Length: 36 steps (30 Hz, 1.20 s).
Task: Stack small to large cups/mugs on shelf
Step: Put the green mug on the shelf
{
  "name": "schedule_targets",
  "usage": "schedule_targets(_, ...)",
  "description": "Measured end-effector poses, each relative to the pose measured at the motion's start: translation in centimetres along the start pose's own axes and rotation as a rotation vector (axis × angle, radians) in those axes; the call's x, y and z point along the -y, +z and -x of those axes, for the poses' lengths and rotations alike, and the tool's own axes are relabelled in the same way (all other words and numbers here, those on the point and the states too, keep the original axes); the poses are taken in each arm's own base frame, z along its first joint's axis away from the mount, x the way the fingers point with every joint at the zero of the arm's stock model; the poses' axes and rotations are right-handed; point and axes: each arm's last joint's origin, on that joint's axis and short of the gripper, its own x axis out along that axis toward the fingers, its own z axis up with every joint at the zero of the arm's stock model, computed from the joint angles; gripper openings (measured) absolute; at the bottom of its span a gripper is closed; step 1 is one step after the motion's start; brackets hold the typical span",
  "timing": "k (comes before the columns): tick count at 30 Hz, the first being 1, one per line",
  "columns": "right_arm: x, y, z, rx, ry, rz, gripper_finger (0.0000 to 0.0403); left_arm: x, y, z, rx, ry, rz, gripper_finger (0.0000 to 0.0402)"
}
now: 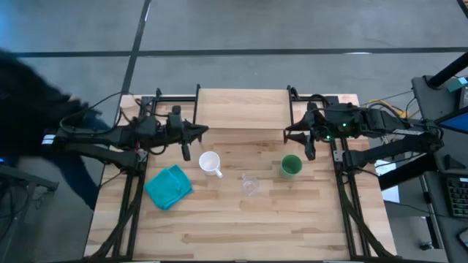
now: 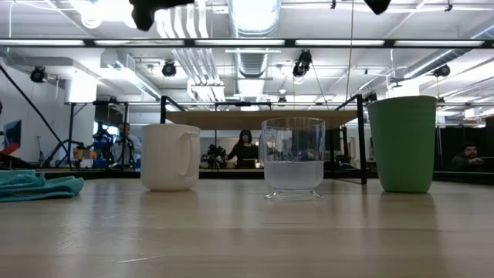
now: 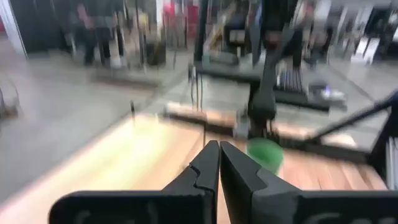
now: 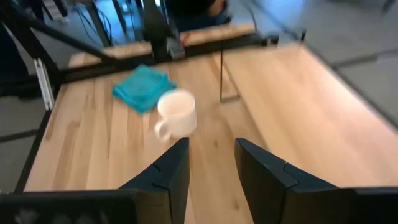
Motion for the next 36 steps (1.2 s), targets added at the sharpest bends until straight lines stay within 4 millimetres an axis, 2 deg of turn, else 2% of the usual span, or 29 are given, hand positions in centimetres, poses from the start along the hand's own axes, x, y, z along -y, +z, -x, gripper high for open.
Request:
schedule_targets(9,-0.3,-1.4,-2.0,-0.211,0.056,-0.14,0.011,0.7,-2.0,-1.7,-0.16,-0.117,0.037,0.0)
schedule_targets(19,-0.7,-2.0,-5.7,-0.328,0.054,-0.144,0.01,1.9,-3.2,-4.8,-0.295,-0.239,0.137,0.0)
schedule_targets(28,-0.9,-2.5,-7.7,-0.385,0.037,-0.207,0.0102,3.0,-2.3,-7.9,-0.341,-0.287,0.124,0.0)
schedule_targets(36,-2.2,-2.6,-9.2,-0.406,0.132,-0.223,0.0098,3.0,-0.5,-7.4,-0.34,-0.266,0.05,0.0)
